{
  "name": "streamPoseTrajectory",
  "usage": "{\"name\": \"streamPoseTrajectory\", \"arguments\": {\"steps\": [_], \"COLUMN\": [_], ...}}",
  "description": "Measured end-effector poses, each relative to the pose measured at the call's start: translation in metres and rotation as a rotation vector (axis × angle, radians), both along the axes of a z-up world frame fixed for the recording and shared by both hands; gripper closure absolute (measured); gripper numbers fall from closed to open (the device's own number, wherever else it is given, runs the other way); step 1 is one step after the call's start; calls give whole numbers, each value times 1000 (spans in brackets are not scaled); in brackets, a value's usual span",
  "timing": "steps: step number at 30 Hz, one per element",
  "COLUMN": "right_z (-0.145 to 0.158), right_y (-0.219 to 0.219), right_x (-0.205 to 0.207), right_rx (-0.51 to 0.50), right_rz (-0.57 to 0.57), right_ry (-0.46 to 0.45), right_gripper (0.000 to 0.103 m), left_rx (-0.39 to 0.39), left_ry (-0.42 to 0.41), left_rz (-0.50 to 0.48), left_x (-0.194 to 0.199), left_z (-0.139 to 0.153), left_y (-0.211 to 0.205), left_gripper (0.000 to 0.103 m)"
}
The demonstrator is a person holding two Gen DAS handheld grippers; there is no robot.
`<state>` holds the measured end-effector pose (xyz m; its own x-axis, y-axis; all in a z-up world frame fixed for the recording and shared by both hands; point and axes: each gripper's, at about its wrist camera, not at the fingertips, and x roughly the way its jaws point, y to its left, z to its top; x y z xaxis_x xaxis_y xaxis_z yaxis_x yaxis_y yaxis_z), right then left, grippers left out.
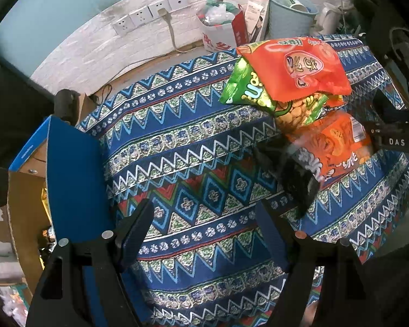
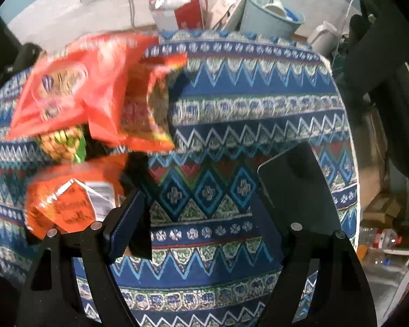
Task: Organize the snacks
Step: 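Grasp the orange black-top chip bag with the left tool while the right tool grasps the red peanut bag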
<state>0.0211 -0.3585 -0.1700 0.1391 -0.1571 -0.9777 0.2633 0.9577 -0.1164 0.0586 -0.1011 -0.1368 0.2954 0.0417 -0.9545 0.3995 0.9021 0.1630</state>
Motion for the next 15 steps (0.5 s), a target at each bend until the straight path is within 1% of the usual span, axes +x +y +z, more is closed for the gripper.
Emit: {"name": "streamPoseTrajectory", "arguments": {"steps": [5,7,11,15], "right_z": [-1,-3,-9,-14], "right_y": [25,43,79,116], "right_x": [-9,-15,-20,-20], "right_rx": [35,62,127,157], "right_rz": [46,78,138,218], "right_ry": [26,44,69,82], "right_gripper": [24,24,24,24], "left_rx": [13,16,-3,-30], "left_ry": [-5,-1,14,28], "left_rz": [27,49,95,136], "left_x": [-2,-2,-3,-5], "left_z": [2,2,3,4], "left_y": [15,23,40,56], "left_gripper": [25,25,25,25]}}
